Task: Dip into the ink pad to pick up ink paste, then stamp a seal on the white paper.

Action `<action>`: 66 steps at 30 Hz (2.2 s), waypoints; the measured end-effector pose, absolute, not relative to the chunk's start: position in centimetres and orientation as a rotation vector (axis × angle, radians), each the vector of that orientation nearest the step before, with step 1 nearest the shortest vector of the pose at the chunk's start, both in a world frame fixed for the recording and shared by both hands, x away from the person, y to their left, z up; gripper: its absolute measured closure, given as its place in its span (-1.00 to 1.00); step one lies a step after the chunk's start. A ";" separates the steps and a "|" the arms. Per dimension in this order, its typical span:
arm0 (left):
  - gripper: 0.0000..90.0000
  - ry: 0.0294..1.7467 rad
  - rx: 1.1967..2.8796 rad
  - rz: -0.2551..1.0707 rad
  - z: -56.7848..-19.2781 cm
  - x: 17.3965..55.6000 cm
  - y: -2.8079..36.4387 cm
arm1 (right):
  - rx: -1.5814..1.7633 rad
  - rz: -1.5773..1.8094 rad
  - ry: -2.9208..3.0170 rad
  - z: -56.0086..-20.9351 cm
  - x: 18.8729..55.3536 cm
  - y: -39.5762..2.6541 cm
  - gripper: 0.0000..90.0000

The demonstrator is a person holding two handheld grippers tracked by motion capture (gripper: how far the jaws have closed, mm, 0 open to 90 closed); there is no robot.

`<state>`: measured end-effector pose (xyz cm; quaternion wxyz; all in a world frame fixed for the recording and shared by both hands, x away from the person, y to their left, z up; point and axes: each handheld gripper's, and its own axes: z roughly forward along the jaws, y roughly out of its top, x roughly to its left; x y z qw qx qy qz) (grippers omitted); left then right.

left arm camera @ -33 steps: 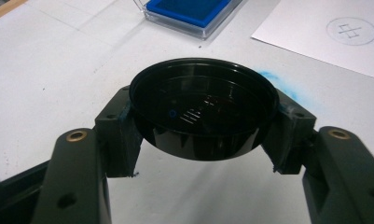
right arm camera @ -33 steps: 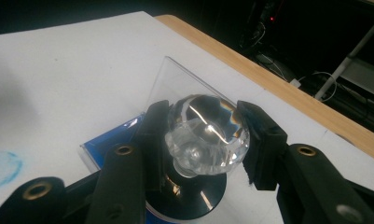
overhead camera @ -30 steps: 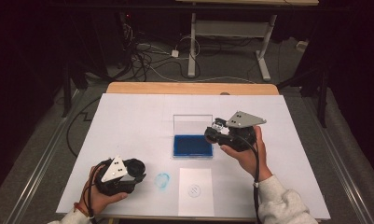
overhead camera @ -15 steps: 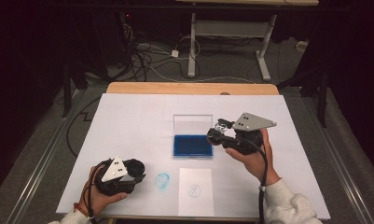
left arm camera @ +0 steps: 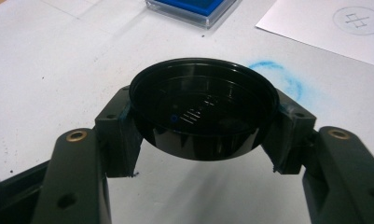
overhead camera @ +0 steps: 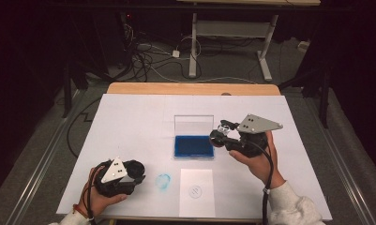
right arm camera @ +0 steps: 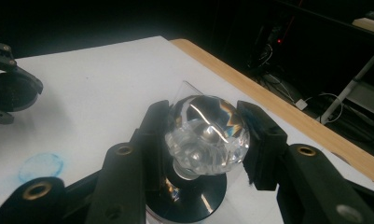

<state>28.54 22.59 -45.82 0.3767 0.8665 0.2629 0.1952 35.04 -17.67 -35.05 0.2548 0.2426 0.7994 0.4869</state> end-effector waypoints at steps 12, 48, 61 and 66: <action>-0.18 0.667 2.219 0.500 -45.8 28.5 22.4 | 0.636 1.367 2.157 -34.3 34.2 -17.7 0.28; -0.18 0.658 2.239 0.512 -45.7 28.4 22.0 | 0.448 1.381 2.360 -36.9 29.3 -14.1 0.28; -0.18 0.652 2.251 0.507 -45.7 28.6 21.7 | 0.436 1.286 2.484 -41.4 28.2 -12.8 0.27; -0.18 0.647 2.253 0.508 -45.7 28.6 21.6 | 0.415 1.250 2.524 -43.0 28.2 -12.1 0.27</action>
